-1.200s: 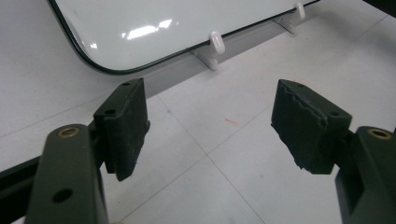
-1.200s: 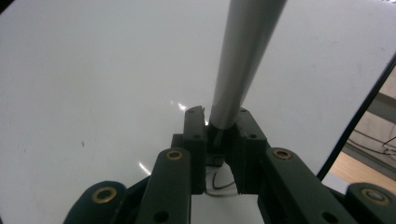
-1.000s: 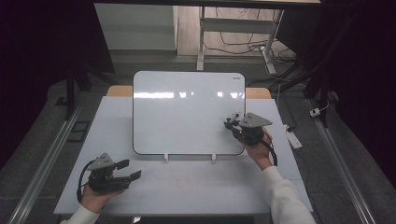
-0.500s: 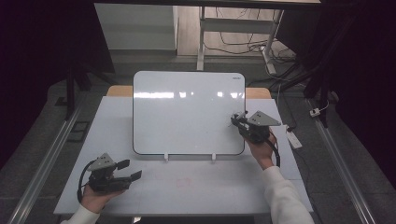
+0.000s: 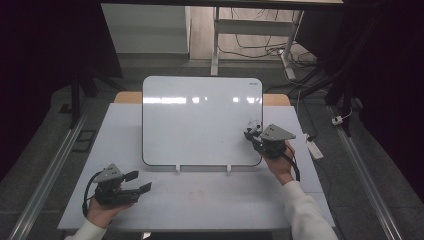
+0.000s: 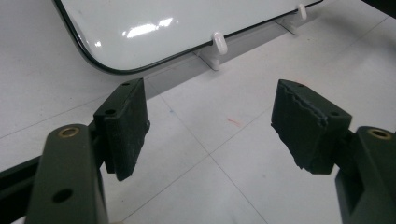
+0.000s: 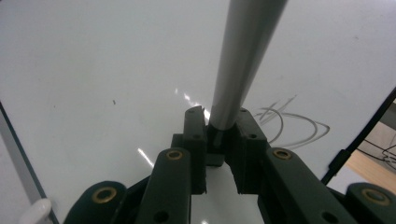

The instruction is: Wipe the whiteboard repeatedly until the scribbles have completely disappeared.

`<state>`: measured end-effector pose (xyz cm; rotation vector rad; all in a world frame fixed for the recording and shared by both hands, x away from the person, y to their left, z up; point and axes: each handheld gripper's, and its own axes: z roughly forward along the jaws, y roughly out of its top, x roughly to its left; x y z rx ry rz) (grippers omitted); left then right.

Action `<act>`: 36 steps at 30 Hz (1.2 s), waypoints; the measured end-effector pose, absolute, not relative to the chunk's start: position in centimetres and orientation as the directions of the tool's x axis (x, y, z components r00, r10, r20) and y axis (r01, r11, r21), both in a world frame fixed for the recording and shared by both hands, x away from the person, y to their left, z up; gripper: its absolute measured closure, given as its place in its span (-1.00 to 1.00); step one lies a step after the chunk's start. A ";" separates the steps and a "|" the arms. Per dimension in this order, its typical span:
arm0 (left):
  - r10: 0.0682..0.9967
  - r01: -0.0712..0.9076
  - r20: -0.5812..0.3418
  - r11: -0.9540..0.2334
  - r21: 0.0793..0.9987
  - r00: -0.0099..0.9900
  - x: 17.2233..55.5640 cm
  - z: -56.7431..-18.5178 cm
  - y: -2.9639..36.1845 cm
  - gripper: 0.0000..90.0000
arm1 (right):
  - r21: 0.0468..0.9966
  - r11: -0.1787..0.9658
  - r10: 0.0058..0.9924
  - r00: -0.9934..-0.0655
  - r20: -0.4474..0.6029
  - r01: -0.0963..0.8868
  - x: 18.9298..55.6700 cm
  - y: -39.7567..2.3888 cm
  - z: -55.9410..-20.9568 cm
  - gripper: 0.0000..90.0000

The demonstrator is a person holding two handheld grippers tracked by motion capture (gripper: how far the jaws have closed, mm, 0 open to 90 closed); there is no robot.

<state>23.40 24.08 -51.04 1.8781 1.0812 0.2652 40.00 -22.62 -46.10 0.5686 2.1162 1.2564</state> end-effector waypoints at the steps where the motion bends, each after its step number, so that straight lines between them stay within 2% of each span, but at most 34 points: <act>1: 0.770 0.571 -0.240 -0.189 0.799 0.591 23.4 -51.0 24.1 -0.38 | 0.894 0.443 0.648 -0.711 -0.273 0.060 40.2 -23.0 -46.0 0.73; 4: 0.770 0.568 -0.237 -0.191 0.801 0.592 23.3 -51.0 24.0 -0.38 | 0.918 0.386 0.681 -0.698 -0.219 0.088 40.4 -23.5 -46.0 0.72; 7: 0.771 0.571 -0.240 -0.189 0.799 0.590 23.4 -51.0 24.1 -0.38 | 0.889 0.453 0.617 -0.743 -0.261 0.064 39.6 -22.2 -46.5 0.72; 9: 0.770 0.572 -0.240 -0.190 0.798 0.591 23.4 -51.0 24.0 -0.38 | 0.880 0.472 0.619 -0.730 -0.291 0.049 39.6 -22.1 -46.4 0.72; 12: 0.770 0.568 -0.236 -0.191 0.801 0.592 23.3 -51.0 24.0 -0.38 | 0.908 0.415 0.696 -0.665 -0.269 0.067 40.6 -23.7 -45.6 0.72; 14: 0.770 0.567 -0.238 -0.188 0.802 0.592 23.3 -51.0 24.1 -0.38 | 0.923 0.375 0.716 -0.660 -0.229 0.087 40.9 -24.4 -45.4 0.73; 19: 0.772 0.573 -0.243 -0.185 0.798 0.587 23.4 -51.0 24.2 -0.38 | 0.891 0.451 0.642 -0.715 -0.277 0.060 40.2 -23.7 -46.0 0.73; 24: 0.770 0.567 -0.237 -0.190 0.801 0.593 23.3 -50.9 24.1 -0.38 | 0.921 0.377 0.721 -0.654 -0.227 0.096 41.2 -25.1 -45.0 0.72; 28: 0.772 0.575 -0.245 -0.182 0.798 0.586 23.4 -51.1 24.2 -0.38 | 0.888 0.456 0.655 -0.700 -0.285 0.065 40.5 -24.3 -45.5 0.72; 33: 0.767 0.569 -0.238 -0.194 0.799 0.596 23.4 -51.0 24.0 -0.38 | 0.922 0.379 0.734 -0.633 -0.245 0.083 42.2 -25.4 -44.2 0.72; 36: 0.770 0.572 -0.240 -0.189 0.798 0.590 23.4 -51.0 24.0 -0.38 | 0.925 0.371 0.740 -0.628 -0.242 0.082 42.8 -25.3 -43.7 0.72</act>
